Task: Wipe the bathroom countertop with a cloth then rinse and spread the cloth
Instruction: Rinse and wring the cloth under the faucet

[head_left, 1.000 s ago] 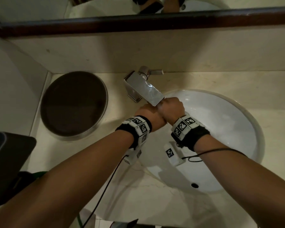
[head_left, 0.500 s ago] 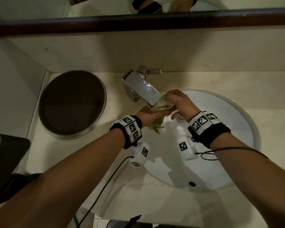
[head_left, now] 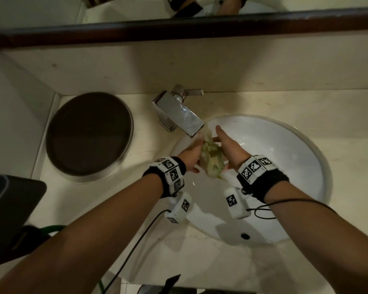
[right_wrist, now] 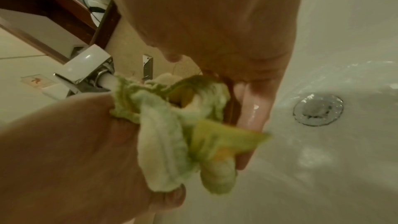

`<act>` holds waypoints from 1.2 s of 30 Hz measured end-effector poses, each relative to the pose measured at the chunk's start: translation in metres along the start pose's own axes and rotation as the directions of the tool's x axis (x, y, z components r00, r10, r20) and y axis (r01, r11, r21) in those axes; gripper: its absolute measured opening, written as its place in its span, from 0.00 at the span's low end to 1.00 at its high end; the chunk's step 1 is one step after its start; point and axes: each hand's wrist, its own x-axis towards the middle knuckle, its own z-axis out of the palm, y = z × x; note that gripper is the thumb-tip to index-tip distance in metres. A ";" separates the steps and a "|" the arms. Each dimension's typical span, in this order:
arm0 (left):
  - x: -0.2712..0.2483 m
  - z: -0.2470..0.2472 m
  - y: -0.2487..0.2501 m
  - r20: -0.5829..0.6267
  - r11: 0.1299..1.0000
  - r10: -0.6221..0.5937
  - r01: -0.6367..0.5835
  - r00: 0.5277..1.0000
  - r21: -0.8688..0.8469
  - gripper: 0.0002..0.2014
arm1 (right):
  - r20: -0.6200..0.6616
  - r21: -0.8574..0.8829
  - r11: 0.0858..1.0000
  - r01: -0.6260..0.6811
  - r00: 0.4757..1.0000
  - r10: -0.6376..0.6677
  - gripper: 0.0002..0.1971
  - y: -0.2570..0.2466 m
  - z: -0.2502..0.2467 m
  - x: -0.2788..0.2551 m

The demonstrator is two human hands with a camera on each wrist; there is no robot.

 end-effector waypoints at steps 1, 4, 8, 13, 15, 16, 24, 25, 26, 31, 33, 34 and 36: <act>0.002 -0.001 -0.001 -0.029 1.000 0.011 -0.011 1.000 -0.011 0.38 | 0.004 0.003 1.000 -0.003 1.000 0.003 0.37 0.000 0.000 0.000; 0.006 -0.006 0.000 -0.104 0.991 0.027 -0.040 0.994 -0.125 0.27 | -0.013 -0.037 0.999 -0.012 1.000 0.011 0.34 0.000 0.002 -0.001; 0.009 -0.010 0.001 -0.174 0.971 0.049 -0.087 0.984 -0.221 0.15 | 0.008 0.027 0.997 -0.066 0.998 0.065 0.32 0.005 0.005 0.000; 0.007 -0.012 -0.011 -0.193 0.987 0.149 -0.157 0.970 -0.029 0.13 | -0.055 0.248 0.969 0.006 0.998 0.008 0.34 0.010 0.005 0.007; 0.008 -0.014 -0.016 -0.173 0.987 0.151 -0.158 0.973 -0.023 0.17 | -0.077 0.197 0.979 0.045 0.997 -0.030 0.31 0.006 0.009 0.008; 0.007 -0.015 -0.016 -0.158 0.989 0.143 -0.149 0.977 -0.027 0.18 | -0.088 0.168 0.983 0.075 0.994 -0.061 0.25 0.004 0.010 0.007; 0.008 -0.018 -0.016 -0.056 0.992 0.063 -0.069 0.996 -0.104 0.38 | -0.148 0.337 0.919 0.203 0.976 -0.162 0.14 -0.004 0.017 0.010; 0.010 -0.018 -0.017 -0.046 0.990 0.039 -0.045 0.998 -0.135 0.42 | -0.141 0.359 0.906 0.226 0.972 -0.187 0.17 -0.005 0.016 0.011; 0.010 -0.019 -0.016 -0.029 0.985 0.020 -0.025 0.999 -0.169 0.43 | -0.135 0.349 0.904 0.249 0.967 -0.214 0.20 -0.007 0.015 0.010; 0.012 -0.024 -0.009 -0.068 0.989 0.138 -0.134 0.988 0.061 0.16 | -0.058 0.068 0.922 0.380 0.925 -0.377 0.33 -0.028 0.007 0.002; 0.013 -0.023 -0.005 -0.112 0.971 0.179 -0.157 0.977 0.179 0.07 | -0.033 0.030 0.906 0.423 0.906 -0.422 0.39 -0.035 0.005 0.003; 0.015 -0.024 -0.003 -0.129 0.959 0.204 -0.171 0.970 0.226 0.08 | -0.048 0.019 0.896 0.443 0.896 -0.442 0.42 -0.040 0.004 0.002; 0.017 -0.026 -0.001 -0.171 0.938 0.246 -0.190 0.954 0.288 0.11 | -0.081 -0.032 0.869 0.493 0.866 -0.494 0.43 -0.052 0.003 0.003</act>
